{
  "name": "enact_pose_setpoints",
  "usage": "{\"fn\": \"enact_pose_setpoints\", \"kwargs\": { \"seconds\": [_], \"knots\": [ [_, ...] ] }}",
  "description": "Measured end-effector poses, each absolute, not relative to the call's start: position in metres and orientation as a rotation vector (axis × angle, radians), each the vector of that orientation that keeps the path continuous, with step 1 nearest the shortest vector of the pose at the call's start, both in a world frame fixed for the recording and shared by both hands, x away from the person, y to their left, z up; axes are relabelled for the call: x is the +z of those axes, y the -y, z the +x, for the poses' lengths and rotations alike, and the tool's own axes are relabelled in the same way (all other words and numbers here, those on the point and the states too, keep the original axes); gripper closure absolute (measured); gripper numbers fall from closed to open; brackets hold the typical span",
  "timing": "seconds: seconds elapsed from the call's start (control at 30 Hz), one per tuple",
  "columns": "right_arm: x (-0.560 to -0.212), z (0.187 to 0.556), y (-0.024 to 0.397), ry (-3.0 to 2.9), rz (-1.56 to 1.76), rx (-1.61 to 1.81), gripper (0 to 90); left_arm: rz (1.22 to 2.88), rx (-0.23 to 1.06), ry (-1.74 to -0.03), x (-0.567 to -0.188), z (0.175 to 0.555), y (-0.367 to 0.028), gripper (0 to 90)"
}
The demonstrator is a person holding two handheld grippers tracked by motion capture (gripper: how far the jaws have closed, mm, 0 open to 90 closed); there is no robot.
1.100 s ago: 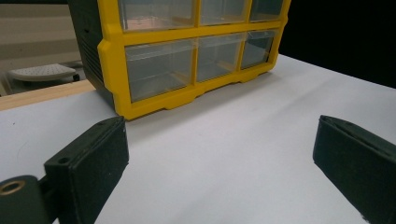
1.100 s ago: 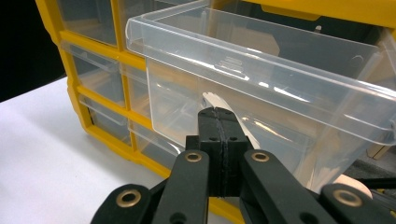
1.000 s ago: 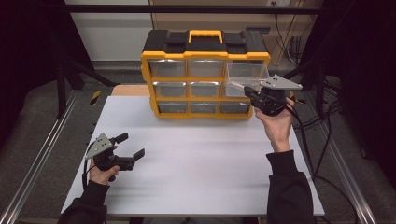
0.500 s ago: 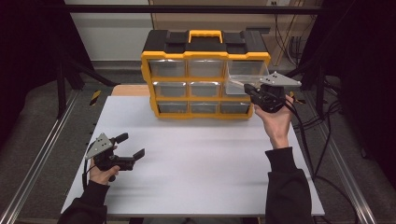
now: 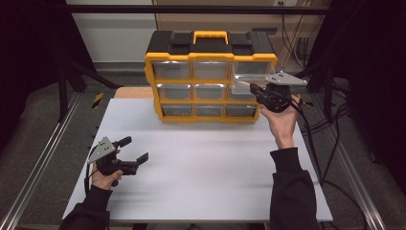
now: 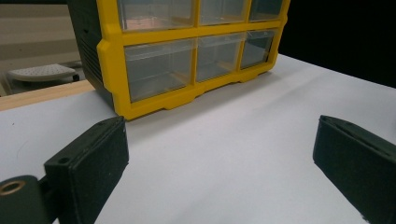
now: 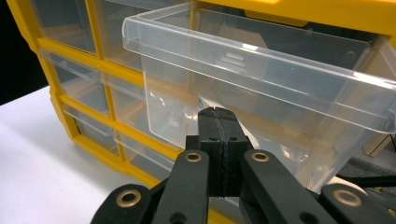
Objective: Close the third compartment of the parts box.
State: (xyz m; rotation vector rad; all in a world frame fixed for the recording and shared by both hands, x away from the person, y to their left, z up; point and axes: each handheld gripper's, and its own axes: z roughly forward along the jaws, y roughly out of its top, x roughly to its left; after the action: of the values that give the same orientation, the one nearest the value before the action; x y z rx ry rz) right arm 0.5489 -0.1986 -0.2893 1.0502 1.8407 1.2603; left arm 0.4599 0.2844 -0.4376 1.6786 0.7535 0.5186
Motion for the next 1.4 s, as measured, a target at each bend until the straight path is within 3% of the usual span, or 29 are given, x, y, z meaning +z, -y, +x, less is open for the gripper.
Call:
{"fn": "enact_pose_setpoints", "kwargs": {
  "seconds": [1.4],
  "knots": [
    [-0.293,0.581,0.195,-1.825,1.081,1.240,90.0,1.681,0.517,-0.756,-0.438,0.460,-0.285,3.1]
  ]
}}
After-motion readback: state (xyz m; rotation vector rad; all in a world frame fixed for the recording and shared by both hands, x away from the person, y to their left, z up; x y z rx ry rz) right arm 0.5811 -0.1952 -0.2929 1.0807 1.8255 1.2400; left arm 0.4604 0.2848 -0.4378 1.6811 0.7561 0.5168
